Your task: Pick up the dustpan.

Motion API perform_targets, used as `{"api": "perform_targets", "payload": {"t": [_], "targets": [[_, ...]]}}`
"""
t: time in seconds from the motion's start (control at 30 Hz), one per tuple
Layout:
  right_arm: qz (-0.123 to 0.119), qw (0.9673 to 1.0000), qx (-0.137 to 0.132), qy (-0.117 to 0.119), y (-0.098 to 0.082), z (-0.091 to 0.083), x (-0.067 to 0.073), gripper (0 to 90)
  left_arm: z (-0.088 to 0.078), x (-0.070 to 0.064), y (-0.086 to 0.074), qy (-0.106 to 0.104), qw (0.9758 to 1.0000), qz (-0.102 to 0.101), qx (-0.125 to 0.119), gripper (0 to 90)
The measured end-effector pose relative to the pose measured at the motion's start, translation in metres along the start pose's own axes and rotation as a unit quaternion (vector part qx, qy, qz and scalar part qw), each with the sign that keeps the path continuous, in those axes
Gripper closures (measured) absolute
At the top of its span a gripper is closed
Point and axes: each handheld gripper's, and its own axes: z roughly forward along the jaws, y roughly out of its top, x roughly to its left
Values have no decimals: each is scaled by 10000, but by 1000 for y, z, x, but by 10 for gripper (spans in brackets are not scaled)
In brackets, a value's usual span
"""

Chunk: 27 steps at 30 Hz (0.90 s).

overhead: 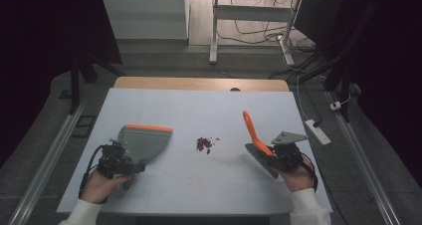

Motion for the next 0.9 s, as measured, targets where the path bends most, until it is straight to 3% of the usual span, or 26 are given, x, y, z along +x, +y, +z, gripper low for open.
{"api": "perform_targets", "payload": {"t": [0.13,0.5,0.6,0.9], "targets": [[16,10000,16,-2,0,1,0,693,7,3,-1,9,10000,-50,74,185],[15,10000,46,-26,-1,2,0,693,18,8,2,-28,9996,-277,-101,338],[14,10000,44,-32,-1,2,-1,693,18,10,3,-172,9991,-358,-149,389],[6,10000,54,-39,-1,3,-1,693,18,12,3,-307,9983,-447,-211,536]]}}
